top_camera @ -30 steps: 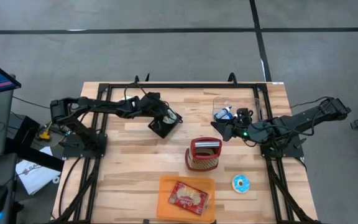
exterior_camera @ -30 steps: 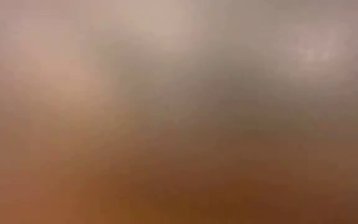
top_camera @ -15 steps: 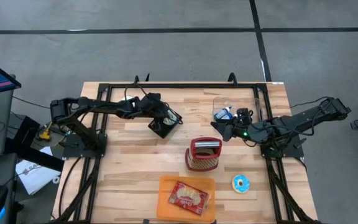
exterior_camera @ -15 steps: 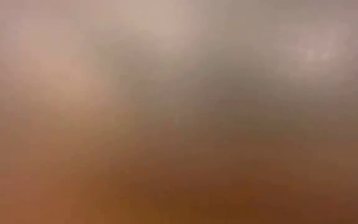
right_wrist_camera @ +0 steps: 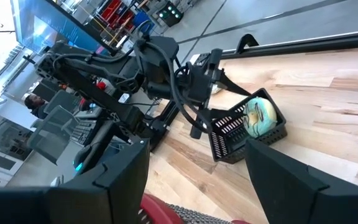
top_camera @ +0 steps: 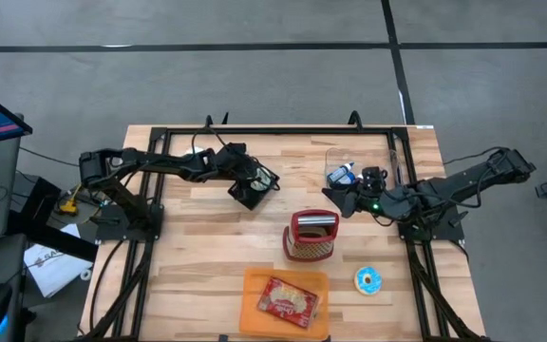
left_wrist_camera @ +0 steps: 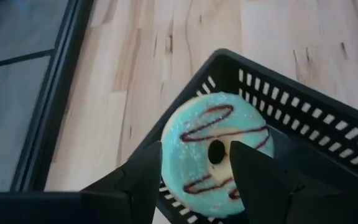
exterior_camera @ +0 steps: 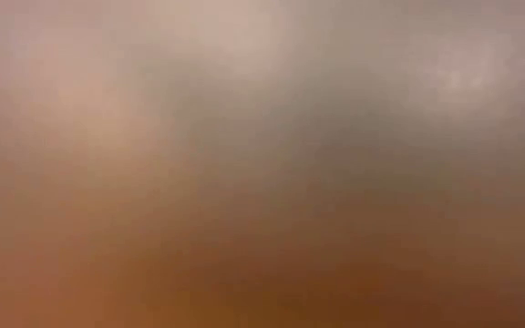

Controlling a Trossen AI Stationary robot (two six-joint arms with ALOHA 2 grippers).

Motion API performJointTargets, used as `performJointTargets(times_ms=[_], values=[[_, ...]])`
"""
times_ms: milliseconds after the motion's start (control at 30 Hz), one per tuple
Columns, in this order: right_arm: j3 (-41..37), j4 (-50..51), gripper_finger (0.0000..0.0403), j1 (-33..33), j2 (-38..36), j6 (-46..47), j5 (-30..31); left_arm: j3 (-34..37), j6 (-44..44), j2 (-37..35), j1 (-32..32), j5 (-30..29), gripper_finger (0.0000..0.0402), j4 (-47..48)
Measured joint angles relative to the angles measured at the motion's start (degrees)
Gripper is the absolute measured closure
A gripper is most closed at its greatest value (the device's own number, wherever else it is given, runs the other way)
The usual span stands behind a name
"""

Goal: Pick & Place Food Item
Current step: Put the white donut into the black bin

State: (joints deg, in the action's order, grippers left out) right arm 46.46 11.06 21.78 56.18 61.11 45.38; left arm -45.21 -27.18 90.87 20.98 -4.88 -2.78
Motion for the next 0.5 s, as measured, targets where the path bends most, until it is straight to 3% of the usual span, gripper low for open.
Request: performJointTargets(times_ms=[200,300,400,500], values=[[0.0,0.01,0.0148,1.12,0.0,0.28,1.64,-0.02,1.59,-1.56,-0.01,-5.12,0.0215,-1.37],[0.0,-0.06,0.0148,1.5,0.0,0.14,2.55,-0.02,7.37,-4.05,-0.01,-9.18,0.0215,-0.15],[0.0,-0.12,0.0148,1.9,0.0,-0.05,3.95,-0.04,20.28,-7.72,-0.05,-18.98,0.0215,3.88],[0.0,-0.03,0.0148,1.88,0.04,-0.21,4.21,-0.38,40.0,-11.79,0.6,-27.78,0.0215,15.95]])
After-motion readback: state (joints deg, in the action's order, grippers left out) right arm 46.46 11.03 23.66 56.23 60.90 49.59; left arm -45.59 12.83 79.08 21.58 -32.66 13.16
